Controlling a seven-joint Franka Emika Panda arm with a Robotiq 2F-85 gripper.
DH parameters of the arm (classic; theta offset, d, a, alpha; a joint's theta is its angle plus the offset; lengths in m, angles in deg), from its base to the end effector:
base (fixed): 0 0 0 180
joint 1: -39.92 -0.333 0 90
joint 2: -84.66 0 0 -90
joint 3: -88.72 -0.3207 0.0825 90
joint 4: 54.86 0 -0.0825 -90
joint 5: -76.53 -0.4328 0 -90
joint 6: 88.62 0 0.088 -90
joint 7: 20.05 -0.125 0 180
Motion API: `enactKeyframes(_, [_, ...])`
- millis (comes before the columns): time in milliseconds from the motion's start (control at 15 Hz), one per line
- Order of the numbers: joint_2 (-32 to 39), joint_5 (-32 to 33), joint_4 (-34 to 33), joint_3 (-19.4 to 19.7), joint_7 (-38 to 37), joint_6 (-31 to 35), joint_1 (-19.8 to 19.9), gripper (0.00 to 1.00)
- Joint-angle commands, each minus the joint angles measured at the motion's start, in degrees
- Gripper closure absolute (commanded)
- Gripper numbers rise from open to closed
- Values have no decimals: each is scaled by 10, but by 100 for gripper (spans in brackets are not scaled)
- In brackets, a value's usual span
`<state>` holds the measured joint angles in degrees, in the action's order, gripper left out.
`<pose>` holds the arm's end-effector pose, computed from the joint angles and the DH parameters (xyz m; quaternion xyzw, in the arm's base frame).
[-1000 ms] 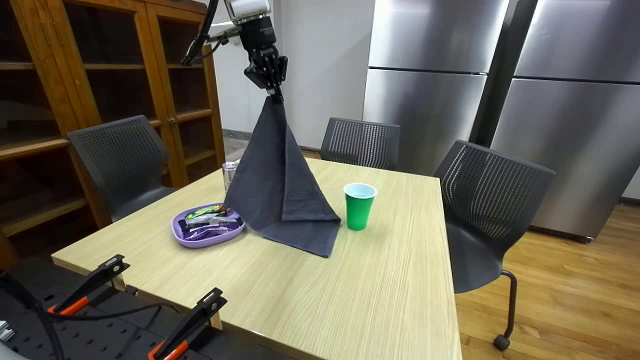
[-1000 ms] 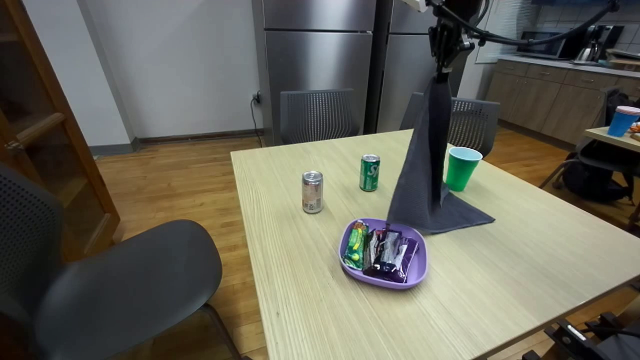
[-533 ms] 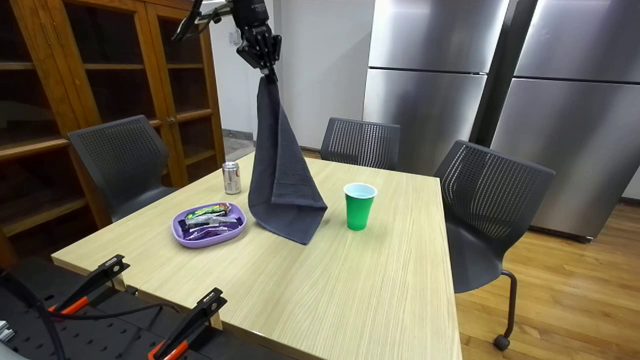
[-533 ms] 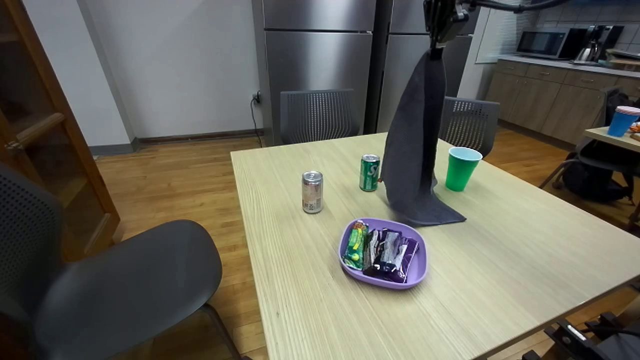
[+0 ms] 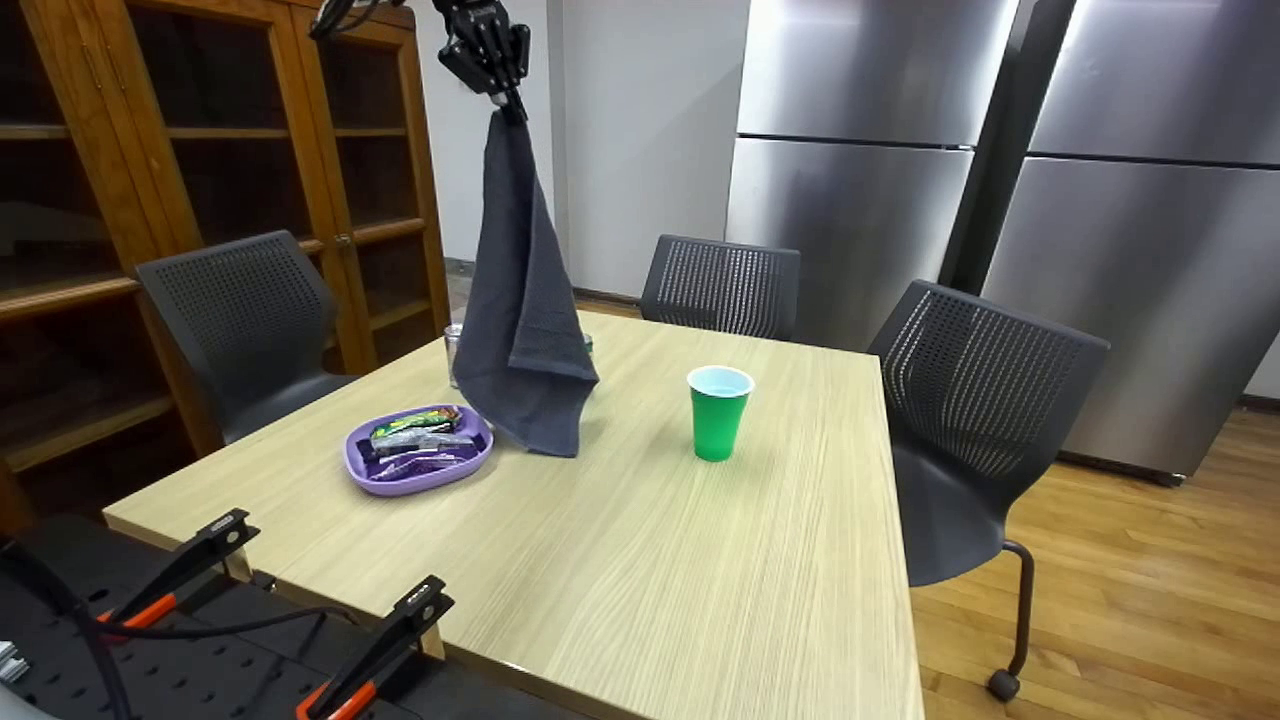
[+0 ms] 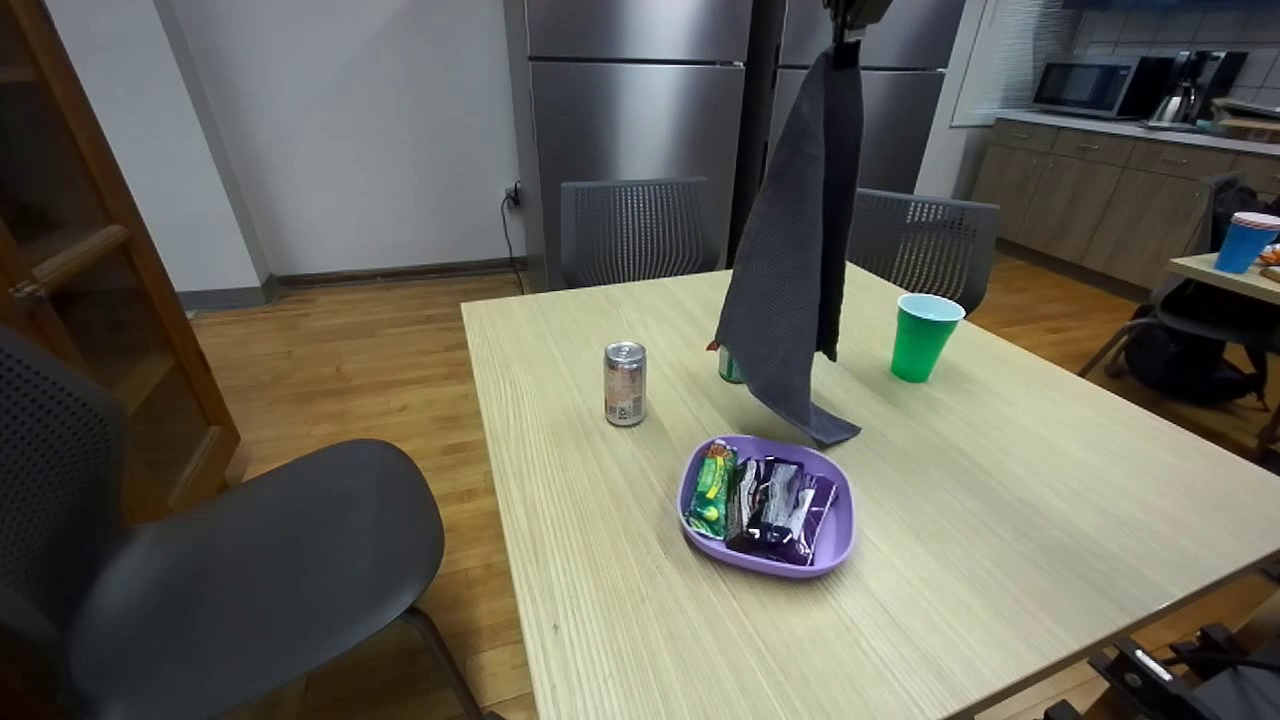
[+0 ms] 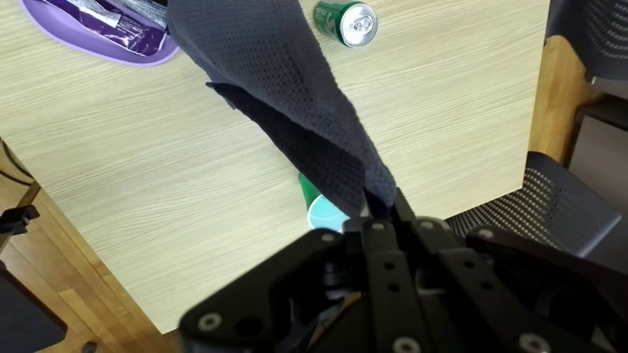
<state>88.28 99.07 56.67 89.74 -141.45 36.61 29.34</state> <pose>0.6340 0.0870 0.4345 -0.6288 0.7540 -0.1899 0.0080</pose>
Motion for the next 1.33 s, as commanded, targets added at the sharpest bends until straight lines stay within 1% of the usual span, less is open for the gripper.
enactKeyframes(0, [-10,14,-30,-27,-22,-53,8,99])
enactKeyframes(200, [-4,11,-47,-34,-21,-71,10,99])
enactKeyframes(400, [-4,11,-46,-35,-24,-71,11,99])
enactKeyframes(667, [-3,20,-24,-44,-26,-63,3,99])
enactKeyframes(1000, [11,14,-8,-62,-18,-69,-4,99])
enactKeyframes(1267, [28,6,7,-65,-11,-66,-6,99])
